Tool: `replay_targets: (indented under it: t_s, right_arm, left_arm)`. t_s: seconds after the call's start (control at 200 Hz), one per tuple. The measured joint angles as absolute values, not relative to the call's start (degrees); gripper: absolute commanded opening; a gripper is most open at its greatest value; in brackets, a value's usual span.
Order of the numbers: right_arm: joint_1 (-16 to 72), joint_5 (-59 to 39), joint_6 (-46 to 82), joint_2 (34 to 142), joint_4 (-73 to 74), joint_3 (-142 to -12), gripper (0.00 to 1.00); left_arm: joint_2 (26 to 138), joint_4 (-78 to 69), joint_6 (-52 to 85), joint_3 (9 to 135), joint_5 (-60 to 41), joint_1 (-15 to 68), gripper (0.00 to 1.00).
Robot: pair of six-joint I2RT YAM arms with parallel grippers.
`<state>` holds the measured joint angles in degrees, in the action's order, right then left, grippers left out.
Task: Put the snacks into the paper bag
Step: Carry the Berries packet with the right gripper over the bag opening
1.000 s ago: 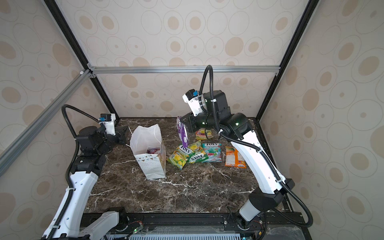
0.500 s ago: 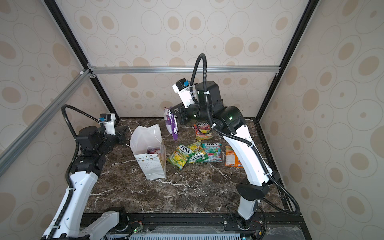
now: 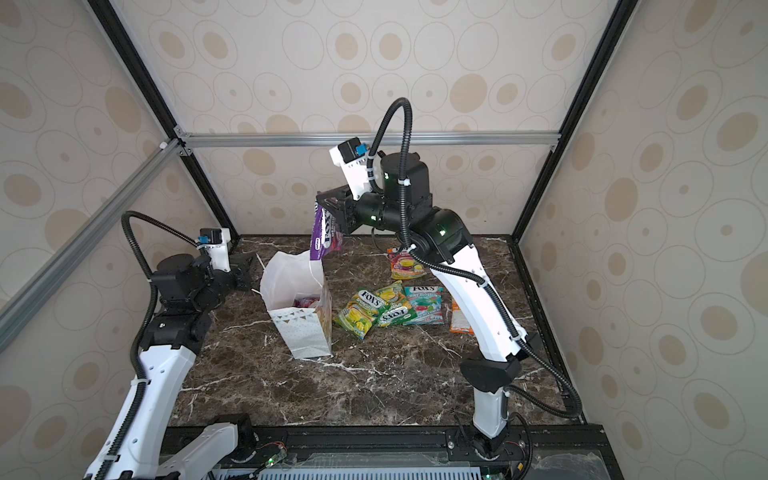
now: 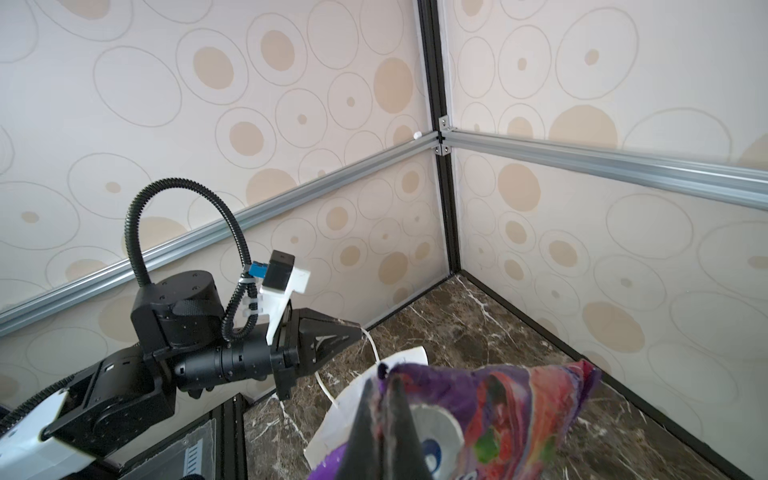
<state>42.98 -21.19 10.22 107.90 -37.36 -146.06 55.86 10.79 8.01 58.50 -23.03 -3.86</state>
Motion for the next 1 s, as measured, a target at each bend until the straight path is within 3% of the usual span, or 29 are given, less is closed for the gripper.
replay_targets:
  t_s: [0.51,1.0]
  right_arm:
    - [47.4,-24.3,11.7,112.0,-28.0,-151.8,0.0]
    - [48.2,-26.4,13.3,116.7,-29.1,-151.9,0.0]
  left_arm:
    - [55.9,10.8,8.1,58.5,-23.0,-3.9,0.0]
    - [55.9,10.8,8.1,58.5,-23.0,-3.9,0.0]
